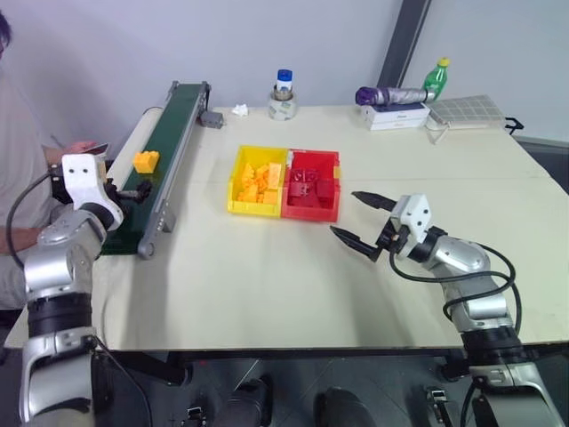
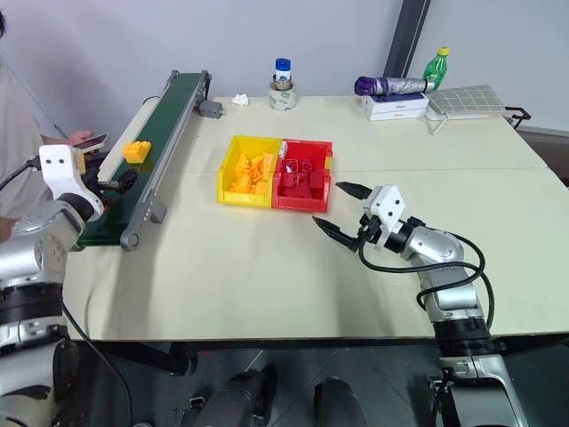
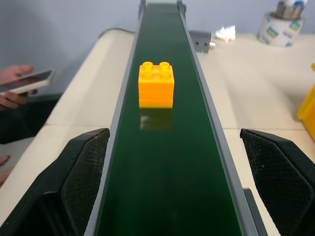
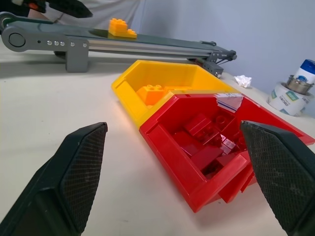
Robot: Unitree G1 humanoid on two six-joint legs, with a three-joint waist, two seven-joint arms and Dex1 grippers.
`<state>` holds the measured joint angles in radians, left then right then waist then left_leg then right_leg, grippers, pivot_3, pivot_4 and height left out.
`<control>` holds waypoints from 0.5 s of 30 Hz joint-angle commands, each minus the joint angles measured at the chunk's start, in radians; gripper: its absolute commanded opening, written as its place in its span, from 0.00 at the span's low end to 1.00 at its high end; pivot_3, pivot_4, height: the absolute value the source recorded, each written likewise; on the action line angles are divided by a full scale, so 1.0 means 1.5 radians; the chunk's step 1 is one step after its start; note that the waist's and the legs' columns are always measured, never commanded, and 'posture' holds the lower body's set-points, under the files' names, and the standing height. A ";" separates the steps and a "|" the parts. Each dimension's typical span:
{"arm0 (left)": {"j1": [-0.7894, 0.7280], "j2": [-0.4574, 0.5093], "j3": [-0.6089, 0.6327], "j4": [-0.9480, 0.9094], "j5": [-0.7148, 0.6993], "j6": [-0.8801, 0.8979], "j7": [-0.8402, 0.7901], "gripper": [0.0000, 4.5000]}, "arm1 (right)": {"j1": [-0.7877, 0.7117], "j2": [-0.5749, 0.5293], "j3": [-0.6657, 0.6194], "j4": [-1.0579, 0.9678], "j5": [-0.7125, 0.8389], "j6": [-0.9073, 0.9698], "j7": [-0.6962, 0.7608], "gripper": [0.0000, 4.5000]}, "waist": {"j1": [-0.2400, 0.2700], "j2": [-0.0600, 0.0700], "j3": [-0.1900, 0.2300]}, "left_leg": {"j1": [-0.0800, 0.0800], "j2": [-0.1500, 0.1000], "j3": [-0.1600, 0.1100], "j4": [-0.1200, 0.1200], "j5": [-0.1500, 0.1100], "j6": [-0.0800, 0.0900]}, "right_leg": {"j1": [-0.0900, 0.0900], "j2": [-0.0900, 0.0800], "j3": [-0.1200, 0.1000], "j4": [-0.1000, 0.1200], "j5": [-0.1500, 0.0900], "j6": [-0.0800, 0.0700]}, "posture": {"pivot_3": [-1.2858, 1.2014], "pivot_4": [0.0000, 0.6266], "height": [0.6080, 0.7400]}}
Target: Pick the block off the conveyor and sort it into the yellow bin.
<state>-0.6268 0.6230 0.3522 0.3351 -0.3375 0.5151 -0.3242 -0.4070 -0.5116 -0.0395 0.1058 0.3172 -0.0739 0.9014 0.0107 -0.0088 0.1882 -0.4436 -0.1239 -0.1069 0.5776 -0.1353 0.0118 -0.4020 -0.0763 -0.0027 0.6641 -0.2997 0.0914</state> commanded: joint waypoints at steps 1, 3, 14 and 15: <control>-0.040 0.017 -0.009 0.043 0.021 -0.019 -0.002 1.00 | -0.001 -0.001 -0.009 -0.036 0.002 -0.004 -0.009 1.00 | 0.000 0.000 0.000 | 0.000 0.000 0.000 0.000 0.000 0.000 | 0.000 0.000 0.000 0.000 0.000 0.000 | 0.52 0.24 1.00; -0.062 0.023 -0.029 0.081 0.044 -0.035 -0.005 1.00 | 0.001 0.000 -0.009 -0.037 0.002 -0.004 -0.012 1.00 | 0.000 0.000 0.000 | 0.000 0.000 0.000 0.000 0.000 0.000 | 0.000 0.000 0.000 0.000 0.000 0.000 | 0.52 0.24 1.00; -0.117 0.003 -0.038 0.169 0.061 -0.054 0.009 0.94 | 0.005 -0.001 -0.011 -0.041 0.003 -0.007 -0.020 1.00 | -0.001 0.000 0.000 | 0.000 0.000 0.000 0.000 0.000 0.000 | 0.000 0.000 0.000 0.000 0.000 0.001 | 0.52 0.24 1.00; -0.115 0.003 -0.040 0.169 0.063 -0.052 0.010 0.87 | 0.006 -0.002 -0.011 -0.042 0.004 -0.006 -0.021 1.00 | -0.001 0.000 0.000 | 0.000 0.000 0.000 0.000 0.000 0.000 | 0.000 0.000 0.000 0.000 0.000 0.001 | 0.52 0.24 1.00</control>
<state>-0.7817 0.6194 0.2890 0.5971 -0.2490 0.4452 -0.3175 -0.3980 -0.5107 -0.0395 0.0865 0.3175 -0.0727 0.8738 0.0093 -0.0090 0.1882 -0.4436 -0.1240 -0.1070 0.5779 -0.1350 0.0117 -0.4005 -0.0763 -0.0027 0.6650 -0.2992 0.0923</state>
